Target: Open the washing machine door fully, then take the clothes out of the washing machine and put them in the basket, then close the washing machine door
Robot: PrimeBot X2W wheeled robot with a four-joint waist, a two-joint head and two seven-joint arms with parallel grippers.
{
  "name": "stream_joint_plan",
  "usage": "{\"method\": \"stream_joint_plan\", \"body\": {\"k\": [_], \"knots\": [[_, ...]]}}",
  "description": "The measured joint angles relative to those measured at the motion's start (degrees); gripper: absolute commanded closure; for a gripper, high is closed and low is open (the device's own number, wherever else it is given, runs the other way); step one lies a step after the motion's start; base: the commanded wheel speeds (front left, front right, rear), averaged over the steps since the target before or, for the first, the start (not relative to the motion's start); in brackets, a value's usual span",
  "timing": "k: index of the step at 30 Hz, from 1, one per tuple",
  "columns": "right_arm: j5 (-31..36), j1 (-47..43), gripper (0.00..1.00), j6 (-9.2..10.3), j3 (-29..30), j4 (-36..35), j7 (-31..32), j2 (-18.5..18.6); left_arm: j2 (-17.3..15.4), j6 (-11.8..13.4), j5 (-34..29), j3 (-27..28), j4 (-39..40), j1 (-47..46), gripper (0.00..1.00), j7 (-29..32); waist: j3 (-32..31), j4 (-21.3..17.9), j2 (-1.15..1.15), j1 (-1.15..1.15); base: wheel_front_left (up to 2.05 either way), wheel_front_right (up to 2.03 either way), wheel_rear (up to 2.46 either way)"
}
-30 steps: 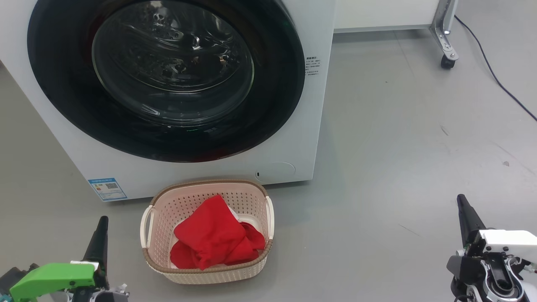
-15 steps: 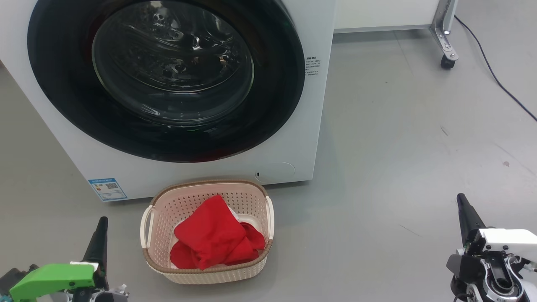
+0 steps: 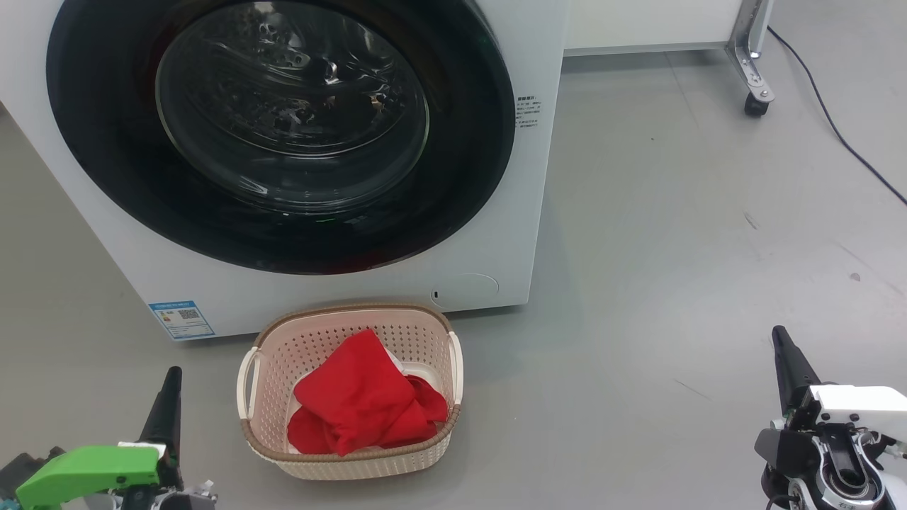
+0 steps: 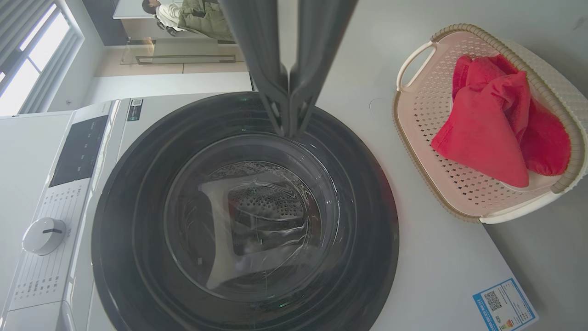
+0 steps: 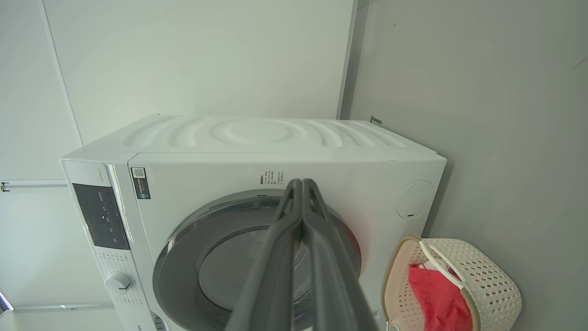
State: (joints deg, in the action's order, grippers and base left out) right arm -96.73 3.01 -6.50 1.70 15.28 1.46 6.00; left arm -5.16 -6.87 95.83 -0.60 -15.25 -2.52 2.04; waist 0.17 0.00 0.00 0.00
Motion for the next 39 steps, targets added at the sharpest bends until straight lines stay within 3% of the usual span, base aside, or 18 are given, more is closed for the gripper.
{"method": "stream_joint_plan", "body": {"k": [39], "knots": [[0.0,0.07,1.0,-0.16,0.19,0.46,0.27,-0.07,0.02,-0.01,0.0,0.24,-0.53,-0.23,1.0,0.41,-0.02,0.0,0.0,0.0,0.0,0.0,0.0]]}}
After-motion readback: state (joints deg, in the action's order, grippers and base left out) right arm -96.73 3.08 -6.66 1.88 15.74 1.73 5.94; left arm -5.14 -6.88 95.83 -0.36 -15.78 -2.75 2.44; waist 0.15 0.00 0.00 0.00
